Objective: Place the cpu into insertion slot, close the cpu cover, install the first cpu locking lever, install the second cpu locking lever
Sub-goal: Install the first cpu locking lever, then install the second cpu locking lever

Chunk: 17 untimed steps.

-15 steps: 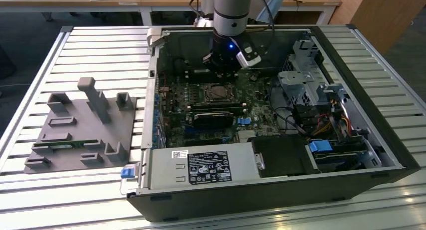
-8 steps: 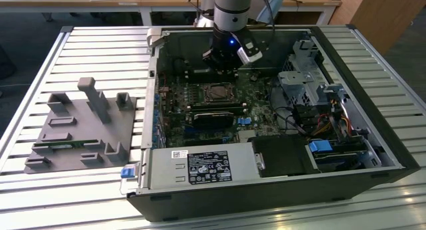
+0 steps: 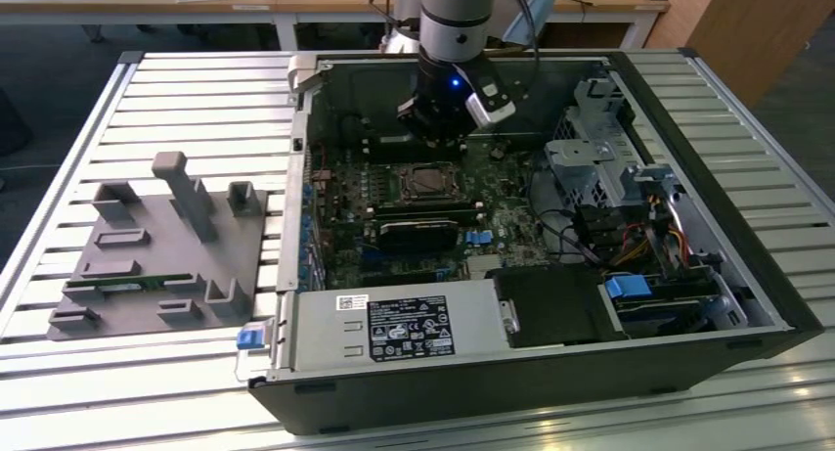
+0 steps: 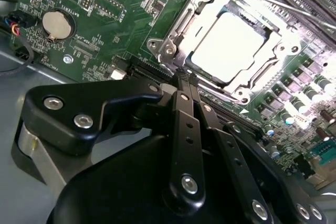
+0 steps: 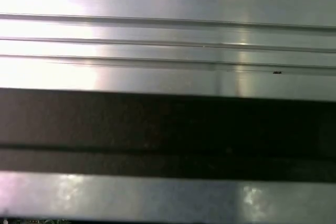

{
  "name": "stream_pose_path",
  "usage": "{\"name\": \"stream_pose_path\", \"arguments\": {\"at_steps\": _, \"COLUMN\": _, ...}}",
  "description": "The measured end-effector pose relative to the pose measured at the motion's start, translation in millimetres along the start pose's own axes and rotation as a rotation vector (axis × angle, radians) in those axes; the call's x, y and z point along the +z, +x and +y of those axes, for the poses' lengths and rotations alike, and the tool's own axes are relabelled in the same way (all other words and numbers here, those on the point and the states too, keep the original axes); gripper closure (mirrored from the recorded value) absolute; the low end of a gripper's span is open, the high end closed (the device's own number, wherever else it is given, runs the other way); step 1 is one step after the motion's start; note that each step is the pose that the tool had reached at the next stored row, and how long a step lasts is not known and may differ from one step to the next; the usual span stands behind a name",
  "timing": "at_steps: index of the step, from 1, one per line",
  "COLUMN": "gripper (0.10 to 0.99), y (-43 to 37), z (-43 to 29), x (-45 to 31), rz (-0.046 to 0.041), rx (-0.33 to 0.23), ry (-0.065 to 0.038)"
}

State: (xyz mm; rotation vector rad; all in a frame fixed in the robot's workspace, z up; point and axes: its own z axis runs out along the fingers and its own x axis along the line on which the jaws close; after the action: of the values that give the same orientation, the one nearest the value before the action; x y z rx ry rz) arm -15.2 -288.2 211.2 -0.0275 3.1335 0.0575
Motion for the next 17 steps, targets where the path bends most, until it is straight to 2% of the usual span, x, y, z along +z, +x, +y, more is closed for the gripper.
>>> {"name": "stream_pose_path", "arguments": {"at_steps": 17, "gripper": 0.98, "y": 0.0, "z": -6.6, "x": -0.2, "rz": 0.0, "rx": 0.0, "ry": 0.0}}
